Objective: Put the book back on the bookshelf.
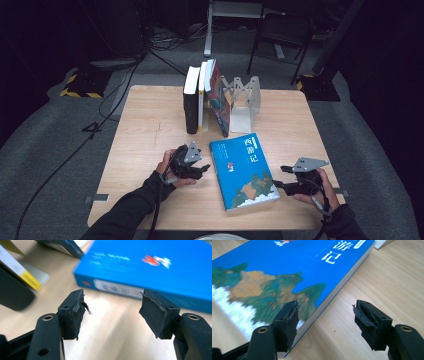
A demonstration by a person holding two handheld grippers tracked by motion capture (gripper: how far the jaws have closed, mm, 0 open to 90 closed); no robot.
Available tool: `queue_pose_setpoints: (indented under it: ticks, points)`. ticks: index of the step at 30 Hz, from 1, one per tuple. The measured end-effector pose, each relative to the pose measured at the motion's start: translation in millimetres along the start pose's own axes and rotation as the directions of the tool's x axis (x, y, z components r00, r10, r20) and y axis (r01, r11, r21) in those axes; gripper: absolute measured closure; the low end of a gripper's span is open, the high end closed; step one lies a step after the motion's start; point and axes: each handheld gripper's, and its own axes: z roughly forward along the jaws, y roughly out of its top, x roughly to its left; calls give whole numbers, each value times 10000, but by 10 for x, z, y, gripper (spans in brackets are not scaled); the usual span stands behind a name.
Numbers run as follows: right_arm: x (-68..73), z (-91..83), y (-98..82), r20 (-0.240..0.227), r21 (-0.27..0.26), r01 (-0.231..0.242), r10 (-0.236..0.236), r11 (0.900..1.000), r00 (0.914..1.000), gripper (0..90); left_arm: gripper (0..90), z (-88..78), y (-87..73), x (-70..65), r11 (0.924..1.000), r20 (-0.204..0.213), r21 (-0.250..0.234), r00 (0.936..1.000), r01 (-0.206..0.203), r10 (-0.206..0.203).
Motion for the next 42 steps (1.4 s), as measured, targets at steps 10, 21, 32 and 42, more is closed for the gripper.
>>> queue_pose_setpoints:
  ticks: [10, 21, 32, 42]
  points:
    - [6, -5, -167, -152, 432, 145, -139, 9990, 9998, 369, 284, -145, -337, -310, 9973, 407, 729, 9991, 100, -130]
    - [-35, 75, -246, -236, 1167, 390, -365, 9924, 9991, 377, 253, -125, -443, -483, 9948, 1214, 1009, 9926, -112, -11]
    - [-21, 130, -288, -624, 1080, 802, -737, 9909, 9953, 461, 247, -115, -495, -460, 9970, 1444, 733, 9889, 236, -341]
    - [8, 74, -269, -778, 533, 1263, -1220, 9906, 9895, 554, 247, -185, -560, -436, 9975, 1657, 701, 9861, 30, -146]
